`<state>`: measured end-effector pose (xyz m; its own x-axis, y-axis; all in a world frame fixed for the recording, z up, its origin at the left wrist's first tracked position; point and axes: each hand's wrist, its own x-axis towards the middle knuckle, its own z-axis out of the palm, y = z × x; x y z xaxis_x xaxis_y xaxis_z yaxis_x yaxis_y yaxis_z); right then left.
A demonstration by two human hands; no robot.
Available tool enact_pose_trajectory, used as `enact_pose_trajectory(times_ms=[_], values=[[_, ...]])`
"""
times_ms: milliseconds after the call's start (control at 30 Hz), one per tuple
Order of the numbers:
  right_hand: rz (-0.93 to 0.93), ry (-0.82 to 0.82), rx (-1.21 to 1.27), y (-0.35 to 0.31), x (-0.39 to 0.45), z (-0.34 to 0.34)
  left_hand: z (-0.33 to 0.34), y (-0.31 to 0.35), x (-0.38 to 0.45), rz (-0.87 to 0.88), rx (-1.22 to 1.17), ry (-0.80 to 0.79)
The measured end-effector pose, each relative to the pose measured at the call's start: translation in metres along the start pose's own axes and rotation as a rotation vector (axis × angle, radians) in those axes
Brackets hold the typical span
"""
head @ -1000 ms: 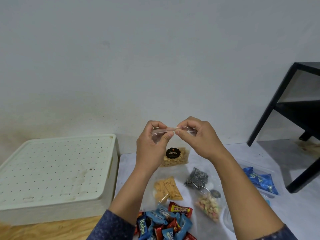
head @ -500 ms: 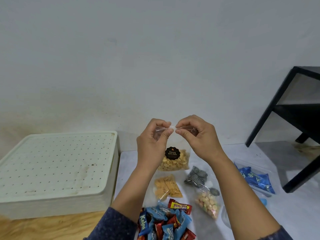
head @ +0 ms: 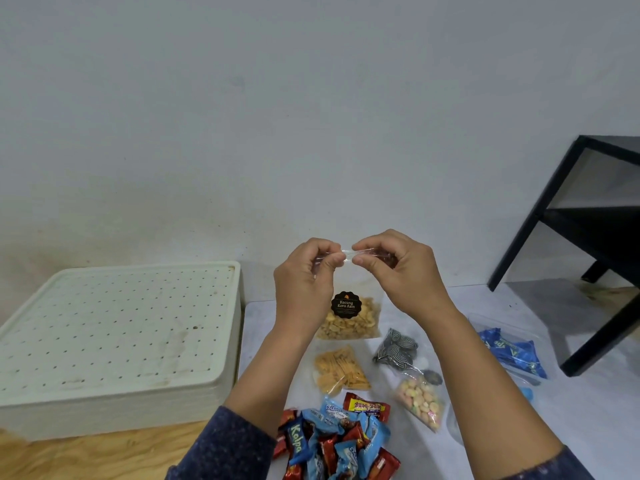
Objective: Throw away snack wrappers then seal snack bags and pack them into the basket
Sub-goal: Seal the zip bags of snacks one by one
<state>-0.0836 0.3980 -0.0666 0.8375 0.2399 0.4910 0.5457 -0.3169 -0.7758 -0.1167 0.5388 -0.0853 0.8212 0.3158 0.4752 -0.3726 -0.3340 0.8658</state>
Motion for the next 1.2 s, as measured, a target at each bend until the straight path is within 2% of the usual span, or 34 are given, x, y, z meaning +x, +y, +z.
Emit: enact_pose_trajectory(times_ms=[67, 167, 267, 367, 500, 600, 867, 933, 1200], values=[[-0.021, -0.02, -0.018, -0.005, -0.001, 0.001, -0.002, 0.001, 0.002, -0.012, 0.003, 0.016], [-0.06, -0.143, -0.052, -0.011, -0.007, 0.002, -0.008, 0.0, 0.008, -0.057, -0.023, 0.07], [-0.01, -0.186, -0.102, -0.008, -0.008, 0.004, -0.011, -0.003, 0.015, -0.078, -0.066, 0.046], [0.088, -0.111, -0.111, 0.0, -0.007, 0.005, -0.011, -0.012, 0.016, -0.068, -0.132, -0.043], [0.18, -0.043, -0.071, 0.025, -0.002, 0.003, -0.003, -0.04, 0.013, -0.044, -0.111, -0.258], [0.239, -0.074, -0.07, 0.056, 0.01, 0.003, 0.015, -0.066, 0.015, -0.093, -0.043, -0.316], [0.415, -0.159, -0.066, 0.183, 0.057, 0.025, 0.092, -0.147, 0.049, -0.322, 0.173, -0.2], [0.455, -0.193, -0.06, 0.213, 0.068, 0.031, 0.109, -0.17, 0.059, -0.333, 0.272, -0.2], [0.43, -0.306, -0.15, 0.289, 0.088, 0.049, 0.149, -0.236, 0.073, -0.459, 0.401, -0.208]])
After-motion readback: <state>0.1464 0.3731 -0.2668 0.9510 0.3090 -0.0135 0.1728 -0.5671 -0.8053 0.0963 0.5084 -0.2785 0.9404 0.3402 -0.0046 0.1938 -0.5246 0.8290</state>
